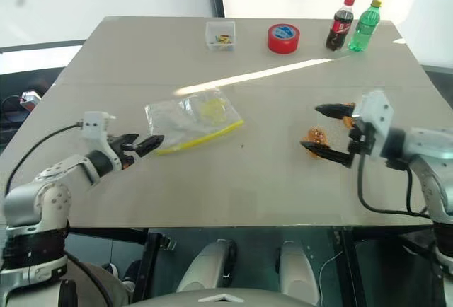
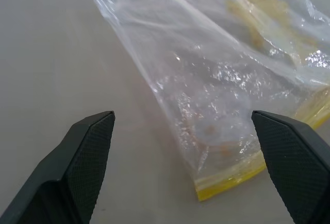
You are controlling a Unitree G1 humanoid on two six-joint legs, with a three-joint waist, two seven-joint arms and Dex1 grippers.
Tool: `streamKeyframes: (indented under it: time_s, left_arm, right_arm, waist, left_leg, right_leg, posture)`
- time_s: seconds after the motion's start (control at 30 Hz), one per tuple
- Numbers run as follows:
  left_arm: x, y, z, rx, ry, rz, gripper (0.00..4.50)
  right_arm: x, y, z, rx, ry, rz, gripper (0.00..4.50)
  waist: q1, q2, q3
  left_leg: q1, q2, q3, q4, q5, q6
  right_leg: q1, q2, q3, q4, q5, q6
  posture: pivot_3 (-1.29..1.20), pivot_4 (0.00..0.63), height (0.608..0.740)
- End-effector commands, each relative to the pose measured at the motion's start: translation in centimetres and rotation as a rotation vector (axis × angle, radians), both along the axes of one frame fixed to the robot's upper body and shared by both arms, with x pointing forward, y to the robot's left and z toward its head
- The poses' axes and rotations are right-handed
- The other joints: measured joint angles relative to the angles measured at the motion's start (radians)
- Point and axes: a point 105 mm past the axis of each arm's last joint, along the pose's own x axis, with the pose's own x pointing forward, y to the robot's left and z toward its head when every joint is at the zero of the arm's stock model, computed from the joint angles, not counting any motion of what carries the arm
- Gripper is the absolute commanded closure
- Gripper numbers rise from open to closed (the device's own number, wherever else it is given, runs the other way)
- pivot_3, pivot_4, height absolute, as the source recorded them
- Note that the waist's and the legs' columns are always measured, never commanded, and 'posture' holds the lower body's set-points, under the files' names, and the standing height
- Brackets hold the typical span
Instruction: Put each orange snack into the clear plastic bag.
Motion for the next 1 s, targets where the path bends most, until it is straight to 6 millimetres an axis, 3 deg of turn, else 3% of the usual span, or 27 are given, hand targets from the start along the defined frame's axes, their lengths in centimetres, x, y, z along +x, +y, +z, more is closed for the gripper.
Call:
streamKeyframes:
  time_s: [0.03, 0.23, 0.27, 0.33, 0.5, 0.63, 0.73, 0.83, 1.0]
  left_arm:
    - [1.0, -1.5, -1.8, -0.001, 0.094, -0.048, 0.0]
    - [2.5, -3.5, -2.9, -0.015, 0.125, -0.119, 0.0]
    - [2.8, -3.6, -2.6, -0.018, 0.113, -0.119, 0.4]
    - [3.1, -3.7, -2.4, -0.02, 0.101, -0.122, 0.67]
    - [2.9, -4.2, -1.8, -0.043, 0.092, -0.158, 2.85]
    - [1.5, -5.5, -0.5, -0.113, 0.095, -0.235, 4.45]
    - [0.8, -6.0, 0.4, -0.161, 0.095, -0.258, 4.45]
    - [0.2, -6.8, 1.3, -0.2, 0.096, -0.284, 4.45]
    - [-0.8, -8.6, 1.3, -0.228, 0.117, -0.348, 4.45]
  right_arm:
    - [0.5, 2.1, 1.5, 0.027, -0.061, 0.051, 0.08]
    - [0.8, 3.7, 1.3, 0.027, -0.034, 0.094, 0.08]
    - [0.8, 3.8, 1.2, 0.027, -0.031, 0.097, 0.0]
    - [0.9, 3.7, 1.2, 0.027, -0.026, 0.096, 0.0]
    - [1.3, 3.3, 0.2, 0.005, 0.008, 0.07, 0.0]
    - [2.7, 3.2, -2.6, -0.125, -0.007, -0.019, 0.0]
    - [3.0, 3.8, -4.0, -0.191, -0.044, -0.008, 0.0]
    - [4.5, 4.4, -5.1, -0.293, -0.153, -0.045, 0.0]
    - [6.2, 5.9, -7.0, -0.371, -0.226, -0.042, 0.0]
  waist:
    - [0.002, 0.001, -0.001]
    - [0.013, 0.002, -0.002]
    - [0.015, 0.003, -0.002]
    - [0.015, 0.003, -0.002]
    - [0.015, 0.003, -0.002]
    - [0.01, 0.002, -0.002]
    - [0.003, 0.002, -0.002]
    - [-0.003, 0.002, -0.001]
    - [-0.006, 0.001, -0.001]
  left_leg:
    - [0.0, 0.0, 0.0, 0.0, 0.0, 0.0]
    - [0.001, -0.002, -0.001, 0.0, 0.0, 0.0]
    - [0.001, -0.002, -0.001, 0.0, 0.0, 0.0]
    - [0.001, -0.002, -0.001, 0.0, 0.0, 0.0]
    - [0.001, -0.002, -0.001, 0.0, 0.0, 0.0]
    - [0.0, -0.002, -0.001, 0.0, 0.0, 0.0]
    - [0.0, -0.002, -0.001, 0.0, 0.0, 0.0]
    - [0.0, -0.002, -0.002, 0.0, 0.0, 0.0]
    - [0.0, -0.002, -0.002, 0.0, 0.0, 0.0]
  right_leg:
    - [0.0, 0.0, 0.0, 0.0, 0.0, 0.0]
    - [0.002, -0.001, -0.001, 0.001, 0.0, 0.0]
    - [0.002, -0.001, -0.001, 0.001, 0.0, 0.0]
    - [0.002, -0.001, -0.001, 0.001, 0.0, 0.0]
    - [0.001, -0.001, 0.0, 0.001, 0.0, 0.0]
    - [0.001, -0.001, -0.001, 0.001, 0.0, 0.0]
    - [0.0, -0.001, 0.0, 0.001, 0.0, 0.0]
    - [0.0, -0.001, -0.001, 0.001, 0.0, 0.0]
    - [-0.001, 0.0, 0.001, 0.002, 0.0, 0.0]
  posture:
    - [0.0, 0.15, 0.74]
    - [0.0, 0.15, 0.74]
    - [0.0, 0.15, 0.74]
    - [0.0, 0.15, 0.74]
    - [0.0, 0.15, 0.74]
    - [0.0, 0.15, 0.74]
    - [0.0, 0.15, 0.74]
    - [0.0, 0.15, 0.74]
    - [0.0, 0.15, 0.74]
